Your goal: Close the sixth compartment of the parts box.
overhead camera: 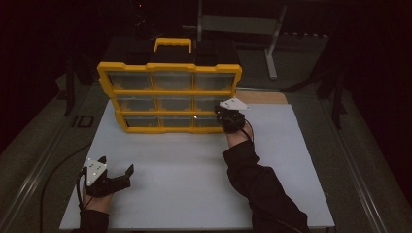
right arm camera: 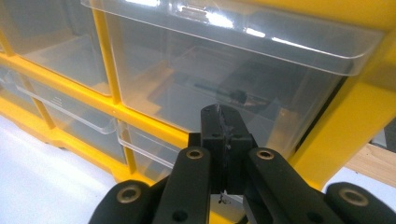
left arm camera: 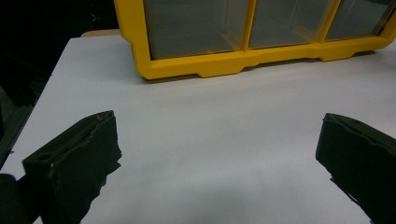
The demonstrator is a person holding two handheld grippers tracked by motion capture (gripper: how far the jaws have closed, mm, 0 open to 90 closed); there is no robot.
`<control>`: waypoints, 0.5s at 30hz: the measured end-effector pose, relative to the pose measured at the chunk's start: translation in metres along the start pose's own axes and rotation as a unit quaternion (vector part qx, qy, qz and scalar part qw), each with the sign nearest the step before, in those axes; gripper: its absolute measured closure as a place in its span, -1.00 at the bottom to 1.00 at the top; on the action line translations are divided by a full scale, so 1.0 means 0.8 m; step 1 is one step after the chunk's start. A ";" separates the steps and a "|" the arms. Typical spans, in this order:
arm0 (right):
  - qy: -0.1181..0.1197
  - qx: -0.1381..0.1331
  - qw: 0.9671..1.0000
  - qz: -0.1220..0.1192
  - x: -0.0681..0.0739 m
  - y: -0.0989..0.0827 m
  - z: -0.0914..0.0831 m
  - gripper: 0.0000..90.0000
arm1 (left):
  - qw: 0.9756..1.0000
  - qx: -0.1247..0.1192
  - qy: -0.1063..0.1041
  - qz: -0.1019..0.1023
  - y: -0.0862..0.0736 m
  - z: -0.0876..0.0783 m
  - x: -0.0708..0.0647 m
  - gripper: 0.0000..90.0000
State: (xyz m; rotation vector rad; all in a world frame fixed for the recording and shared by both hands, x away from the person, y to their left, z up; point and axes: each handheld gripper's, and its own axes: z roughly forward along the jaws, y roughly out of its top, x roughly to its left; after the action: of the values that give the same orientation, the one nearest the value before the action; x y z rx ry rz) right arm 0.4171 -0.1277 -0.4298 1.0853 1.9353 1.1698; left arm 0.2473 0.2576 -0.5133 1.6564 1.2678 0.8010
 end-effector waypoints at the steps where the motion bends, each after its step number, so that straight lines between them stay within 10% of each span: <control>1: -0.002 -0.002 1.000 0.002 0.001 0.000 0.001 1.00 | 1.000 0.000 0.000 0.000 0.000 0.000 0.000 -0.99; 15: -0.007 0.000 1.000 0.005 0.004 0.002 -0.001 1.00 | 1.000 -0.001 0.001 0.002 0.001 0.000 0.000 -0.99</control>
State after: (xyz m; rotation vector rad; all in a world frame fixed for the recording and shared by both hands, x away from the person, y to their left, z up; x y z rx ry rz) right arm 0.4151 -0.1248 -0.4286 1.1001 1.9212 1.1655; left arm 0.2472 0.2576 -0.5127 1.6567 1.2661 0.8068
